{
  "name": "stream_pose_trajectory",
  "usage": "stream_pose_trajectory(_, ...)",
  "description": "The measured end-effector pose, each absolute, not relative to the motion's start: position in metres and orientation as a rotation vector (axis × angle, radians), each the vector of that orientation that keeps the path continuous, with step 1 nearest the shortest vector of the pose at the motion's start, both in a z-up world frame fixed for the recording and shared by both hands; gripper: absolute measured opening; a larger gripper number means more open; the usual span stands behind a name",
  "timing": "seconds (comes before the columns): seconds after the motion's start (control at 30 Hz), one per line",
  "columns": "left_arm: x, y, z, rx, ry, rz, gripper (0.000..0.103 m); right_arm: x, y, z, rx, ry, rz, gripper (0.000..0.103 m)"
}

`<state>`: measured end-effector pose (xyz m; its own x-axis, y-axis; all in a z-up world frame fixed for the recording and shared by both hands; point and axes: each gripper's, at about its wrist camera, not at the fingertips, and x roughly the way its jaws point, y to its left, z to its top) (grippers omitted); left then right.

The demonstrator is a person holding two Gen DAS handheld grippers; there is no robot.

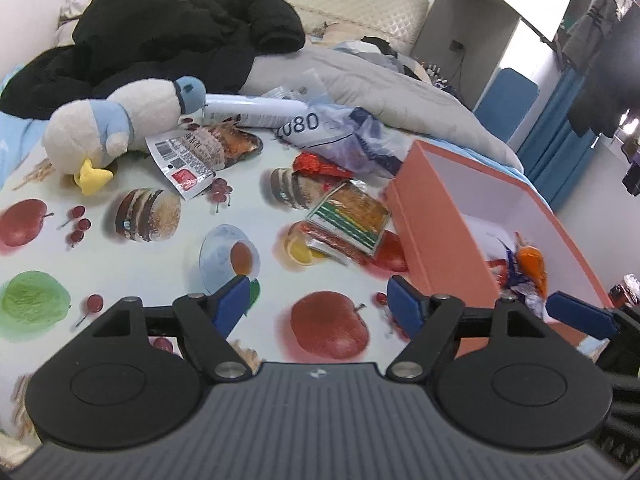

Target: Organize snacks

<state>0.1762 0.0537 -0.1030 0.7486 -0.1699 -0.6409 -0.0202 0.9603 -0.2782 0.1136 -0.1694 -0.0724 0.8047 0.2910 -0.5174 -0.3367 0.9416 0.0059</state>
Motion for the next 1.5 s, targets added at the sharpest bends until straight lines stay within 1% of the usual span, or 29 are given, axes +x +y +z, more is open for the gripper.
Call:
stream_pose_trajectory(0.07, 0.188, 0.061, -0.113, -0.288, 0.729, -0.076, 0.079, 0.119, -0.16, -0.078, -0.123, 0.539, 0.348, 0.06)
stream_pose_trajectory(0.3, 0.231, 0.084, -0.143, -0.342, 0.758, -0.089, 0.078, 0.143, -0.12, -0.106, -0.225, 0.536, 0.368, 0.054)
stream_pose_trajectory(0.57, 0.283, 0.11, -0.176, -0.461, 0.78, -0.169, 0.077, 0.191, -0.089, -0.149, -0.314, 0.556, 0.293, 0.053)
stream_pose_trajectory(0.63, 0.297, 0.113, -0.186, -0.503, 0.787, -0.207, 0.072, 0.203, -0.087, -0.16, -0.337, 0.564, 0.27, 0.05)
stream_pose_trajectory(0.7, 0.31, 0.112, -0.195, -0.523, 0.798, -0.232, 0.069, 0.215, -0.084, -0.172, -0.368, 0.575, 0.248, 0.049)
stream_pose_trajectory(0.73, 0.316, 0.111, -0.199, -0.523, 0.804, -0.241, 0.063, 0.221, -0.083, -0.177, -0.381, 0.578, 0.238, 0.049)
stream_pose_trajectory(0.8, 0.328, 0.108, -0.207, -0.527, 0.824, -0.27, 0.057, 0.231, -0.082, -0.187, -0.413, 0.581, 0.212, 0.048)
stream_pose_trajectory(0.83, 0.333, 0.106, -0.211, -0.539, 0.836, -0.286, 0.055, 0.234, -0.081, -0.19, -0.432, 0.577, 0.199, 0.045)
stream_pose_trajectory(0.93, 0.346, 0.102, -0.225, -0.573, 0.876, -0.294, 0.054, 0.245, -0.075, -0.201, -0.508, 0.56, 0.155, 0.043)
stream_pose_trajectory(1.03, 0.348, 0.101, -0.234, -0.637, 0.874, -0.299, 0.054, 0.254, -0.071, -0.207, -0.548, 0.554, 0.143, 0.043)
stream_pose_trajectory(1.17, 0.352, 0.108, -0.243, -0.773, 0.884, -0.295, 0.054, 0.263, -0.064, -0.219, -0.608, 0.542, 0.13, 0.043)
stream_pose_trajectory(1.2, 0.354, 0.11, -0.245, -0.815, 0.887, -0.289, 0.054, 0.265, -0.064, -0.221, -0.615, 0.543, 0.129, 0.041)
stream_pose_trajectory(1.27, 0.355, 0.115, -0.25, -0.897, 0.89, -0.277, 0.054, 0.269, -0.062, -0.226, -0.63, 0.545, 0.124, 0.04)
stream_pose_trajectory(1.3, 0.355, 0.117, -0.252, -0.929, 0.89, -0.271, 0.054, 0.271, -0.062, -0.228, -0.631, 0.547, 0.124, 0.039)
stream_pose_trajectory(1.33, 0.356, 0.117, -0.253, -0.95, 0.889, -0.266, 0.054, 0.273, -0.062, -0.228, -0.621, 0.551, 0.122, 0.034)
stream_pose_trajectory(1.4, 0.358, 0.113, -0.253, -0.959, 0.893, -0.263, 0.054, 0.275, -0.061, -0.228, -0.603, 0.562, 0.131, 0.027)
stream_pose_trajectory(1.47, 0.36, 0.11, -0.252, -0.956, 0.896, -0.258, 0.054, 0.278, -0.06, -0.228, -0.577, 0.571, 0.126, 0.019)
stream_pose_trajectory(1.5, 0.362, 0.109, -0.252, -0.953, 0.898, -0.259, 0.054, 0.279, -0.06, -0.228, -0.56, 0.579, 0.124, 0.012)
